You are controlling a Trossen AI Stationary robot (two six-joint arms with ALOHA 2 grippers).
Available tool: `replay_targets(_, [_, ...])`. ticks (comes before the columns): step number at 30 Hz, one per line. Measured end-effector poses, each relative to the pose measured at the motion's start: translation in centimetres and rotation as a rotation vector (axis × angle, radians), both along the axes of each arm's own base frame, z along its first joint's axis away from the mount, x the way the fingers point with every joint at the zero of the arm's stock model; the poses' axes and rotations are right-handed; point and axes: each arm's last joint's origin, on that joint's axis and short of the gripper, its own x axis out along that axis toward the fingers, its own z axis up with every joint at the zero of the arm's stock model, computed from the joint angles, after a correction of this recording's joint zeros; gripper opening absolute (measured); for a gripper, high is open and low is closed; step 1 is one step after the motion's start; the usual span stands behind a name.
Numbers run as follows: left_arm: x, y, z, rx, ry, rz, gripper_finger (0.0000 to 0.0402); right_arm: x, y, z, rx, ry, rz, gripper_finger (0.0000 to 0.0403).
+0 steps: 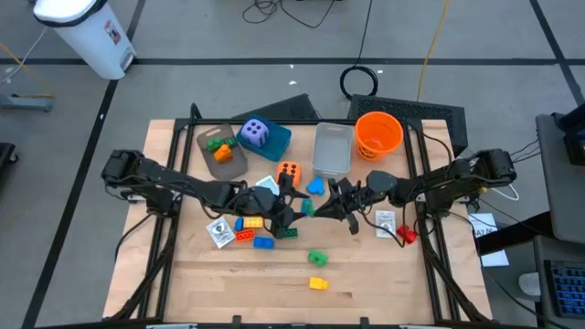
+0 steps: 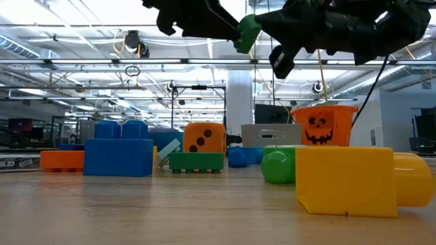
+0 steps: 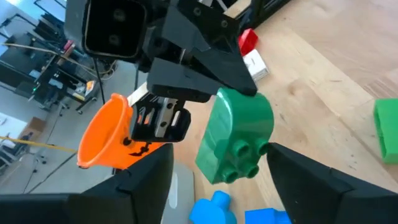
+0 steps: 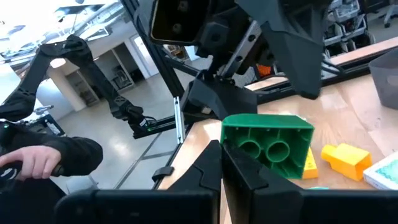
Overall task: Pick & Place Toys
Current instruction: Put the green game piece into the black bin
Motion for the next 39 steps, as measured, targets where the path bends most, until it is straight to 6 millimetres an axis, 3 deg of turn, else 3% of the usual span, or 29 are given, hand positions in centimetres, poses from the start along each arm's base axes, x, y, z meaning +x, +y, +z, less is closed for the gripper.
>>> replay_targets(5, [0.1,-0.3,0.0,0.000,-0.002,-0.006,0.0293,0.0,0.0,0.0,-0.001,0.002,-0.005,0.0000])
replay_targets(39, [0.3,-0.3,1.1,0.083,-0.110,0.063,0.0294,-0.1,-0.1,1.4,-0.003,-0.145,-0.045,0.0000])
